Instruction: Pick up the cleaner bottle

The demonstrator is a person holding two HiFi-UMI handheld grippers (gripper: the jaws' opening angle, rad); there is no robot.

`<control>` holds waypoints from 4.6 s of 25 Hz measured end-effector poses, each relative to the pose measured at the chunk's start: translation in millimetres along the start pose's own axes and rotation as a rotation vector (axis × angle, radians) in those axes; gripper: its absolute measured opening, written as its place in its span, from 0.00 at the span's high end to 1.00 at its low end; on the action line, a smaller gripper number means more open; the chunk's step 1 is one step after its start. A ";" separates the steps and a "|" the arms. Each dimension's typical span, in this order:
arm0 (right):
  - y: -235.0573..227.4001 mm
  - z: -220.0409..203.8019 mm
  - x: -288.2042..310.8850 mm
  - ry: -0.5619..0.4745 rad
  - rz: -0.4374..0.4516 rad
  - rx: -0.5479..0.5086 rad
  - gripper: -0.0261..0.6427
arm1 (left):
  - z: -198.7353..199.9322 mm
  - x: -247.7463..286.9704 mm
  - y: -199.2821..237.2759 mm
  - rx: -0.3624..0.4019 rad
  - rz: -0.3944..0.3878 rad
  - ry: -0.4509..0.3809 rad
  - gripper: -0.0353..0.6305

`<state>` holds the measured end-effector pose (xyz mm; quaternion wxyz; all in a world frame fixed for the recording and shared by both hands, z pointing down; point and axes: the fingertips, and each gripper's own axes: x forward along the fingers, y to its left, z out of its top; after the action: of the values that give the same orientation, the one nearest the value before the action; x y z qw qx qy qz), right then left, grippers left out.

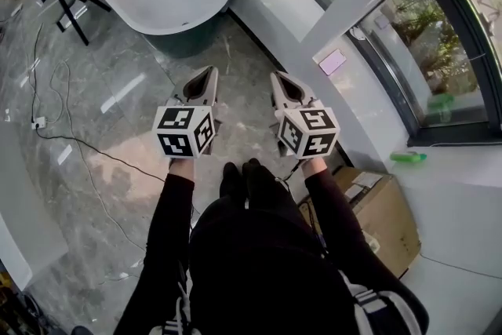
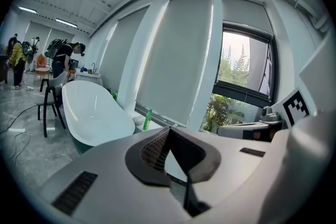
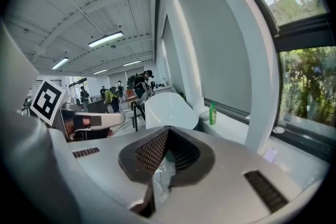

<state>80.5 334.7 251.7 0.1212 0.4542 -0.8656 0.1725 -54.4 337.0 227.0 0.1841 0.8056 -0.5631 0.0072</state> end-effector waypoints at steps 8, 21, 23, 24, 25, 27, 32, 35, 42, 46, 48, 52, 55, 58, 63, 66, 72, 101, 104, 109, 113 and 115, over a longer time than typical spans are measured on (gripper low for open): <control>3.8 7.2 7.0 -0.013 -0.014 -0.009 0.96 | 7.7 4.7 8.5 -0.007 -0.017 -0.007 0.94; -37.1 26.8 46.7 -0.022 -0.046 0.017 0.96 | 22.3 56.4 21.3 0.023 -0.020 0.009 0.94; -47.0 29.6 57.5 -0.013 -0.049 0.024 0.96 | 24.0 70.1 24.9 0.024 -0.018 0.016 0.94; -52.5 30.7 63.4 -0.008 -0.050 0.027 0.96 | 24.6 77.4 26.7 0.023 -0.017 0.019 0.94; -58.6 32.0 69.5 -0.003 -0.051 0.029 0.96 | 25.1 85.2 28.3 0.023 -0.016 0.023 0.94; -71.4 35.4 82.0 0.005 -0.055 0.032 0.96 | 26.3 101.6 31.7 0.021 -0.015 0.031 0.94; -101.4 47.9 112.1 0.020 -0.052 0.026 0.96 | 31.1 144.4 42.8 0.006 0.004 0.048 0.94; -121.6 54.7 128.5 0.029 -0.044 0.028 0.96 | 34.4 172.5 43.1 -0.002 0.006 0.052 0.94; -161.6 73.7 164.5 0.045 -0.028 0.027 0.96 | 43.9 232.9 43.5 -0.016 0.008 0.062 0.94; -181.0 85.8 182.9 0.048 -0.027 0.016 0.96 | 50.6 266.2 45.4 -0.006 0.011 0.074 0.94; -189.1 90.5 190.7 0.050 -0.026 0.016 0.96 | 52.4 282.3 45.5 0.008 0.011 0.088 0.94; -203.3 97.3 205.1 0.052 -0.017 0.006 0.96 | 53.5 315.2 46.5 0.035 0.012 0.111 0.94; -212.8 96.2 214.9 0.066 -0.016 0.003 0.96 | 50.3 338.7 49.4 0.045 0.011 0.136 0.93; -222.0 94.0 228.1 0.079 -0.019 0.009 0.96 | 47.1 365.0 56.8 0.057 0.002 0.159 0.93; -238.0 85.0 255.3 0.107 -0.038 0.015 0.96 | 30.9 415.2 76.1 0.067 -0.015 0.205 0.81; -248.8 80.5 275.3 0.126 -0.057 0.011 0.96 | 21.2 445.3 90.6 0.077 -0.024 0.225 0.77; -272.6 76.9 316.2 0.163 -0.102 0.026 0.96 | 8.4 498.6 111.0 0.102 -0.057 0.251 0.71; -365.4 -19.2 431.3 0.265 -0.248 0.162 0.96 | -119.5 669.8 197.8 0.133 -0.054 0.383 0.56; -369.9 -26.3 436.9 0.263 -0.255 0.174 0.96 | -125.4 679.0 202.4 0.157 -0.045 0.384 0.56; -376.9 -36.2 443.3 0.264 -0.271 0.191 0.96 | -135.7 692.2 209.4 0.169 -0.047 0.390 0.56; -382.4 -45.9 447.9 0.269 -0.280 0.198 0.96 | -146.8 702.1 213.4 0.156 -0.058 0.396 0.56; -385.3 -49.2 450.1 0.271 -0.286 0.199 0.96 | -149.2 706.3 214.6 0.153 -0.063 0.394 0.56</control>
<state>151.1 -183.7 534.1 0.2143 0.5546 -0.7470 0.2975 37.8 -320.4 582.6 0.2291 0.8173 -0.4888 0.2015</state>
